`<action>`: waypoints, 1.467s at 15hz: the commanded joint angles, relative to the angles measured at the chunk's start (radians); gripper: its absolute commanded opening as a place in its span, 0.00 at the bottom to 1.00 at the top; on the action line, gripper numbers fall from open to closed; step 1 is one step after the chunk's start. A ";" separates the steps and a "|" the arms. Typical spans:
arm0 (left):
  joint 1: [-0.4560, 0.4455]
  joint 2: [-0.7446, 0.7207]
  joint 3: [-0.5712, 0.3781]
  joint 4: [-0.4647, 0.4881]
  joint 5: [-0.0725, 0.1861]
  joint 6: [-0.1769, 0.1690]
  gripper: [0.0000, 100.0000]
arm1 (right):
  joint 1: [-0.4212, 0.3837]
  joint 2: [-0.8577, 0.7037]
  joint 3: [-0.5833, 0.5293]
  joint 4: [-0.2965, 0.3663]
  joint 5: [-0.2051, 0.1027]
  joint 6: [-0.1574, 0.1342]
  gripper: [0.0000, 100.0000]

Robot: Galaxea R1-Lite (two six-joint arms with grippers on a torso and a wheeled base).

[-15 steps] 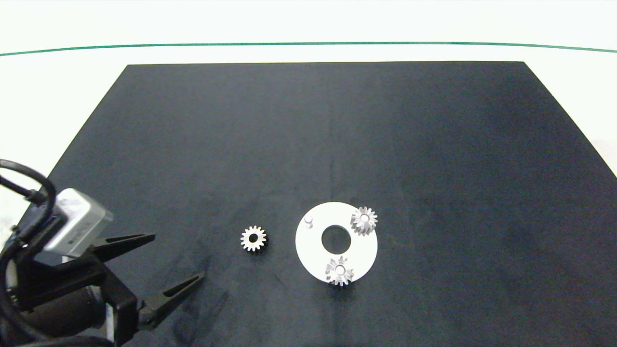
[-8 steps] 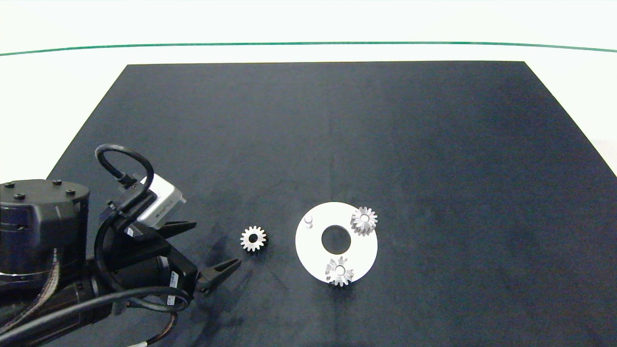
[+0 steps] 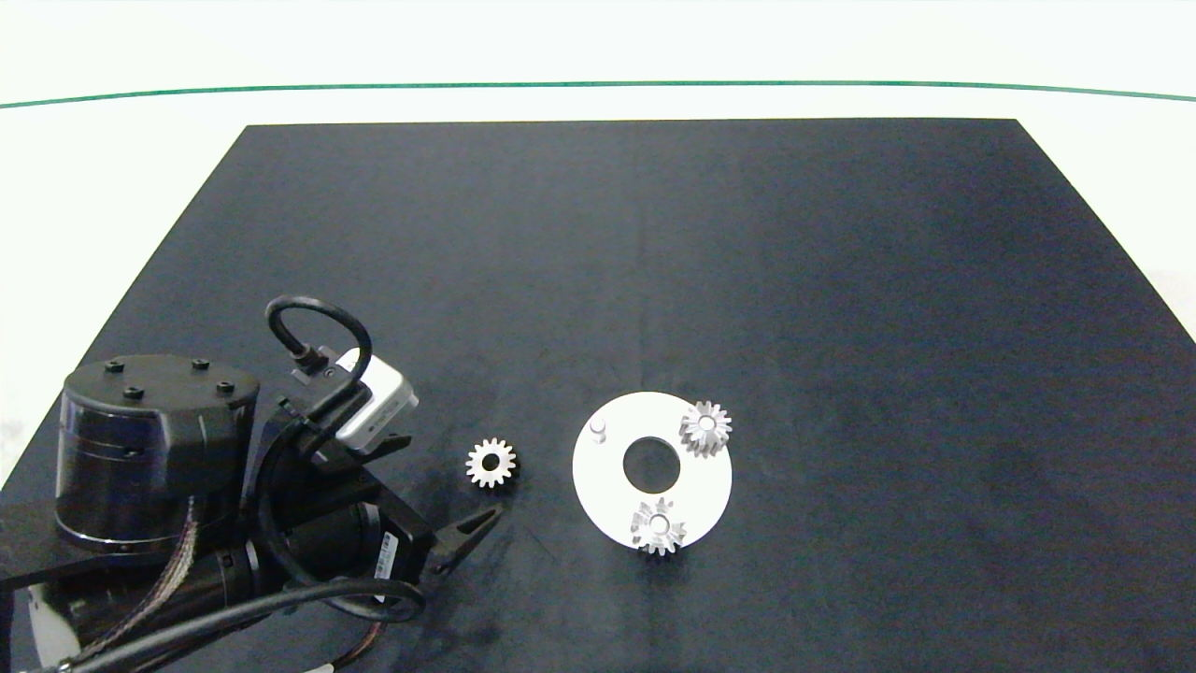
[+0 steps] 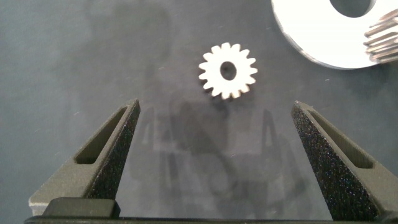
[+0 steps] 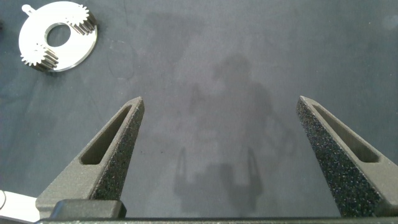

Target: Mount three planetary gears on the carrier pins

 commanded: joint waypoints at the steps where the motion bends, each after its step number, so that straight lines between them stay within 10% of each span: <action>1: -0.007 0.055 0.000 -0.039 0.002 0.000 1.00 | -0.001 -0.009 0.013 0.002 -0.002 -0.001 1.00; 22: -0.007 0.190 0.017 -0.215 0.023 0.002 0.77 | -0.003 -0.025 0.022 0.002 0.001 -0.001 1.00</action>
